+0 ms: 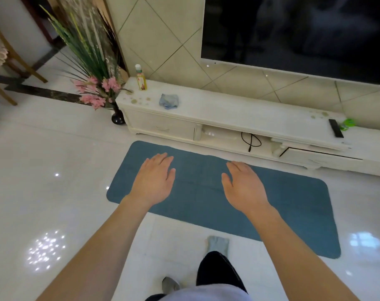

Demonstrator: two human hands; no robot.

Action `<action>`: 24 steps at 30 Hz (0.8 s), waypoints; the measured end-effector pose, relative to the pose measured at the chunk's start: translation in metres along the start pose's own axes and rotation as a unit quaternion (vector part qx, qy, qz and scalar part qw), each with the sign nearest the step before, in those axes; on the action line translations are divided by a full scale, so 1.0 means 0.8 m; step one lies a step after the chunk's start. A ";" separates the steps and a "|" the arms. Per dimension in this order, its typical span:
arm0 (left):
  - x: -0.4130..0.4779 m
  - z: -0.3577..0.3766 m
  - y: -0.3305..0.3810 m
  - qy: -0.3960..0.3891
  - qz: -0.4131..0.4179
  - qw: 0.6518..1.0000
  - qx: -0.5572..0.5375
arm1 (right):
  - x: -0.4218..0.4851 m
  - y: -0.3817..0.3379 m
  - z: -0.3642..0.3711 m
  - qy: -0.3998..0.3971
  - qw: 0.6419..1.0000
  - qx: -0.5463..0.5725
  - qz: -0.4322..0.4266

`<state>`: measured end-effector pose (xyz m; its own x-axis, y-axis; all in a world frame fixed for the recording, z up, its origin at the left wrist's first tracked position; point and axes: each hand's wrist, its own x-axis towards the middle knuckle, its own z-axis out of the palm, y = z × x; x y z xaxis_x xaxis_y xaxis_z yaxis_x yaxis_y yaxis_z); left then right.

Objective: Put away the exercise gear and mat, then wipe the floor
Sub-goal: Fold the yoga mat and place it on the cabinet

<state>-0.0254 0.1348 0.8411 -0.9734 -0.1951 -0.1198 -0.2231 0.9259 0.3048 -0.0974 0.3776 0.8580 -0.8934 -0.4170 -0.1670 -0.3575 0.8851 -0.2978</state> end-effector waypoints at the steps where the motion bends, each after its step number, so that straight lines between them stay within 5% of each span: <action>1: 0.007 -0.003 -0.007 0.000 0.001 1.000 -0.001 | 0.005 -0.004 0.001 0.001 1.000 0.000 0.004; 24: 0.175 -0.041 -0.152 -0.010 0.007 1.000 0.007 | 0.202 -0.095 0.024 -0.014 1.000 -0.004 0.004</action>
<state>-0.1365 -0.0160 0.8183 -0.9754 -0.1751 -0.1341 -0.2078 0.9333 0.2930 -0.2097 0.2391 0.8355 -0.8886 -0.4146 -0.1961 -0.3518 0.8905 -0.2885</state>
